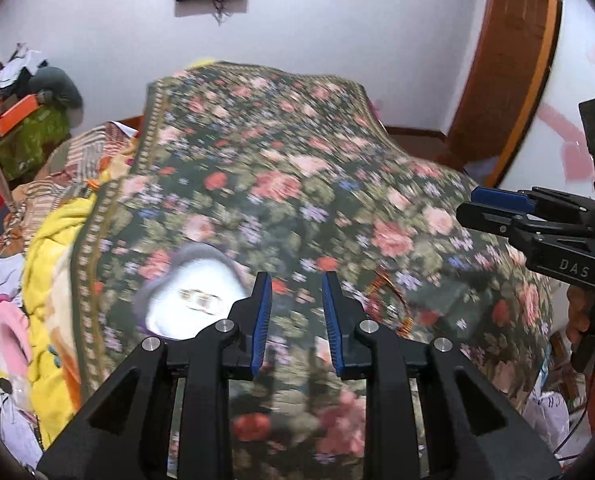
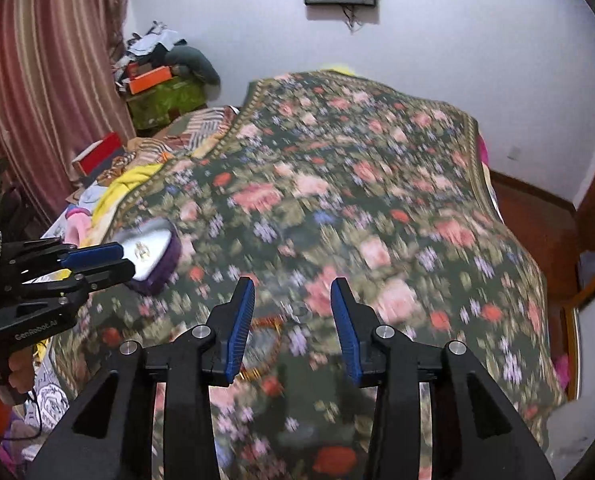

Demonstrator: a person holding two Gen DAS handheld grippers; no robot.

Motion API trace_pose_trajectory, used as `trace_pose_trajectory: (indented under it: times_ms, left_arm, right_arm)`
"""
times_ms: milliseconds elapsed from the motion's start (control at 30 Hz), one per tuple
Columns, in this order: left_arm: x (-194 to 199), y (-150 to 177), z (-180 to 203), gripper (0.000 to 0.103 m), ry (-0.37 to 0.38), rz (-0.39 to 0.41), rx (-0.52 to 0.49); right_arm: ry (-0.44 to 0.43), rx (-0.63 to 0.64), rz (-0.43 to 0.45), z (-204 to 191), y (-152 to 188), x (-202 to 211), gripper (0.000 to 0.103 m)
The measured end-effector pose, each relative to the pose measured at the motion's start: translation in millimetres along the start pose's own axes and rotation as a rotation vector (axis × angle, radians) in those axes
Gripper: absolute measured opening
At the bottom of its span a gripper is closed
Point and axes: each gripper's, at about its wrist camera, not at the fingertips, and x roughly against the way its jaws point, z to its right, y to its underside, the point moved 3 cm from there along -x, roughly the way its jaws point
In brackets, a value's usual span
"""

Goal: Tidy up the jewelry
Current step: 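Open the left gripper to drop the ring and withdraw, then move the left gripper to the small silver charm and grasp it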

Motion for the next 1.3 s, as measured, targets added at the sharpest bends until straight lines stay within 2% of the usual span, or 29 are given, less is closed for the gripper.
trace_pose_trajectory:
  times_ms: [400,667,767,833,933,1300]
  left_arm:
    - [-47.2,40.6,56.5,0.025,0.106,-0.182,-0.069]
    - [-74.5,60.8,73.6,0.025,0.104,-0.244,-0.107]
    - [-76.6,62.4,72.3,0.021,0.105,-0.227,-0.109]
    - [-76.6,62.8,70.0,0.009,0.106,-0.22,-0.108]
    - [-74.8,62.5,64.8,0.009,0.109,-0.208,-0.097]
    - [-59.1,57.0,24.9,0.009,0.04,-0.156,-0.018]
  right_arm:
    - [-0.013,-0.056,-0.093,15.2,50.5,-2.6,0.036]
    - [-0.018,-0.044,-0.145,15.1,59.0,-15.4,0.036]
    - [-0.028,-0.055,-0.166,17.1,57.3,-22.6,0.036]
    - [-0.053,-0.062,-0.173,14.8,57.5,-25.2,0.036]
    - [-0.071,-0.052,-0.186,6.2,60.2,-29.7,0.036]
    - [-0.146,0.015,-0.215,-32.5,65.0,-51.8,0.036]
